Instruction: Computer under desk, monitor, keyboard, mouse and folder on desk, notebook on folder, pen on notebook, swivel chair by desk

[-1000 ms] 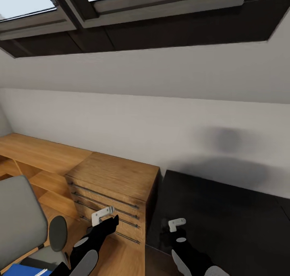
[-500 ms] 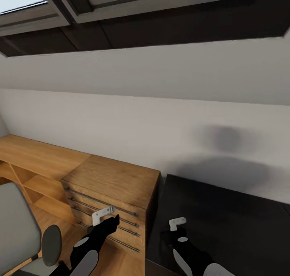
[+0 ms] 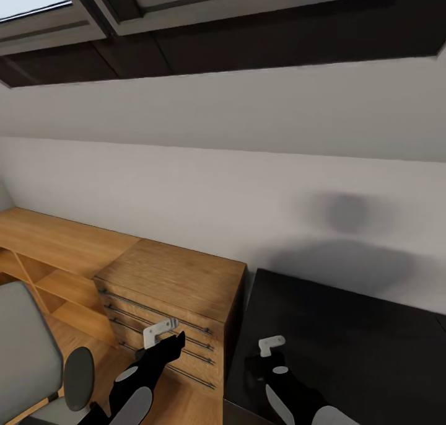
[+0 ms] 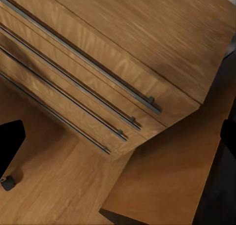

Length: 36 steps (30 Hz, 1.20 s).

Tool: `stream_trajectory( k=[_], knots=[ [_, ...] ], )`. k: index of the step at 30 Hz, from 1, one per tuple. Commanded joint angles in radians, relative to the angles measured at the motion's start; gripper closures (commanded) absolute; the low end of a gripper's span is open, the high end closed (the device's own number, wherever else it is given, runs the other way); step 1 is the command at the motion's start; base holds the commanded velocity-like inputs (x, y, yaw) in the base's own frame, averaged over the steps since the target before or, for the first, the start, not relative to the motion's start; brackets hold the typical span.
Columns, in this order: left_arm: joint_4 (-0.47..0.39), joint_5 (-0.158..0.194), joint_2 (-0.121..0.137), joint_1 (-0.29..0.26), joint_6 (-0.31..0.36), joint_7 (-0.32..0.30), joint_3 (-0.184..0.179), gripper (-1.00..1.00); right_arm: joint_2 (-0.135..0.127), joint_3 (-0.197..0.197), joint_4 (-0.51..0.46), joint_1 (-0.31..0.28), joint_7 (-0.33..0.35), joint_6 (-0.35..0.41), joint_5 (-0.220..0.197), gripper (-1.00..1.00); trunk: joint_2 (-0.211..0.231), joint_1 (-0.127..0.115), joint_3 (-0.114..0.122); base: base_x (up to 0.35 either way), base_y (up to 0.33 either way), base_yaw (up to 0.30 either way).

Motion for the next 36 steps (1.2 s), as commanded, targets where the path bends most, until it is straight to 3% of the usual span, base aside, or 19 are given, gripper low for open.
stream_trajectory(
  k=[1, 9, 20, 28, 36],
  knots=[
    [-0.001, 0.004, 0.001, -0.001, 0.003, 0.007, -0.002, -1.00, 0.005, 0.008, 0.001, -0.001, -0.008, 0.009, -0.006, -1.00, -0.001, 0.000, -0.002, 0.000, 0.000, 0.000],
    [-0.002, 0.004, 0.001, -0.001, 0.003, 0.007, -0.002, -1.00, 0.023, 0.008, 0.014, -0.001, -0.009, 0.045, -0.006, -1.00, -0.001, 0.000, -0.002, 0.000, 0.000, 0.000],
    [-0.002, 0.004, 0.001, -0.001, 0.003, 0.007, -0.002, -1.00, 0.024, 0.006, 0.015, -0.002, -0.011, 0.092, -0.007, -1.00, -0.001, 0.000, -0.002, 0.000, 0.000, 0.000],
    [-0.010, 0.004, 0.000, -0.001, 0.003, 0.007, -0.001, -1.00, 0.021, -0.018, 0.017, -0.008, -0.010, 0.116, -0.015, -1.00, -0.001, 0.000, -0.002, 0.000, 0.000, 0.000],
    [-0.023, 0.004, -0.002, -0.001, 0.003, 0.007, -0.001, -1.00, 0.021, -0.020, 0.017, -0.009, -0.010, 0.117, -0.016, -1.00, -0.057, 0.031, -0.027, 0.000, 0.000, 0.000]
  ],
)
